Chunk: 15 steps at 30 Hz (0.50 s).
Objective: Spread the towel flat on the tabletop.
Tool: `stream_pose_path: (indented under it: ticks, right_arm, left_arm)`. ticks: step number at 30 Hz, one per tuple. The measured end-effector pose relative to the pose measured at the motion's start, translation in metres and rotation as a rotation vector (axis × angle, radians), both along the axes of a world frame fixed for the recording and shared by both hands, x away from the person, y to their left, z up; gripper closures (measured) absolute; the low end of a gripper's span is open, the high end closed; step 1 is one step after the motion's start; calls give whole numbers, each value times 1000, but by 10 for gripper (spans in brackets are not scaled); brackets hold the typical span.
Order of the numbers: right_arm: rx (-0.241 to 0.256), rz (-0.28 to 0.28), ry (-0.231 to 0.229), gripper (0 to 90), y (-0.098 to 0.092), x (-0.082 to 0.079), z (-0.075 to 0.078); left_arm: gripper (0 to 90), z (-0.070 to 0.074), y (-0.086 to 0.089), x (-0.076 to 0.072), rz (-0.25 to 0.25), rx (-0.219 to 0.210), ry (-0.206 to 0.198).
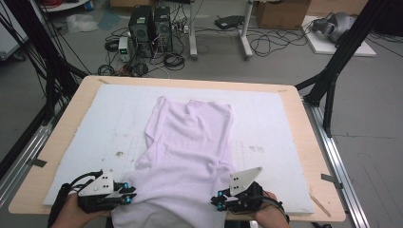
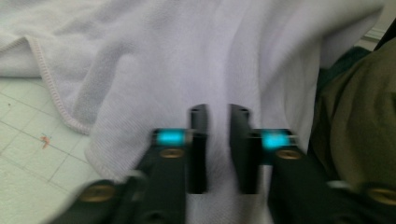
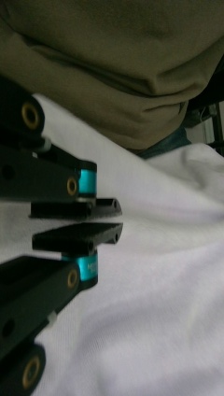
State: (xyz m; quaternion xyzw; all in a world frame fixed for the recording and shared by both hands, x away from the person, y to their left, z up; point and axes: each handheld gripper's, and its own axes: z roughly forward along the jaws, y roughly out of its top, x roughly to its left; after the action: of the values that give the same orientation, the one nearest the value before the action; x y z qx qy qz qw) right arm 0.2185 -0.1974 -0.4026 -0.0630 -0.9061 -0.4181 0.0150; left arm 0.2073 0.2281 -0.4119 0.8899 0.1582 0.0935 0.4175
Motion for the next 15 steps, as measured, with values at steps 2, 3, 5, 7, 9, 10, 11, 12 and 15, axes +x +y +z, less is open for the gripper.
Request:
stream_pose_path:
  ticks: [2, 3, 5, 7, 9, 10, 11, 12, 15]
  right_arm:
    - [-7, -48, -16, 716, -4, 4, 2]
    - [-9, -65, -10, 687, -5, 10, 0]
    - [-5, -114, 1, 648, -7, 20, -7]
    - [-12, -125, 20, 621, -5, 29, -16]
    - [-39, -130, 26, 620, 0, 34, -26]
    - [-54, -131, 25, 631, 3, 37, -31]
    - [-68, -130, 31, 657, 5, 37, -34]
    - [-84, -130, 21, 698, 8, 37, -38]
    - [-94, -127, 16, 832, 5, 39, -37]
  left_arm:
    - [660, 0, -2, 7, 20, 1, -10]
    - [625, -1, -4, 12, 35, 8, -9]
    - [597, -5, -8, 25, 56, 7, -5]
    - [566, -12, -14, 39, 71, 34, 16]
    - [581, -23, -21, 49, 75, 64, 50]
    - [642, -25, -22, 51, 60, 91, 55]
    - [685, -26, -22, 50, 54, 63, 55]
    - [804, -25, -22, 50, 45, 70, 66]
    - [873, -24, -23, 43, 41, 90, 50]
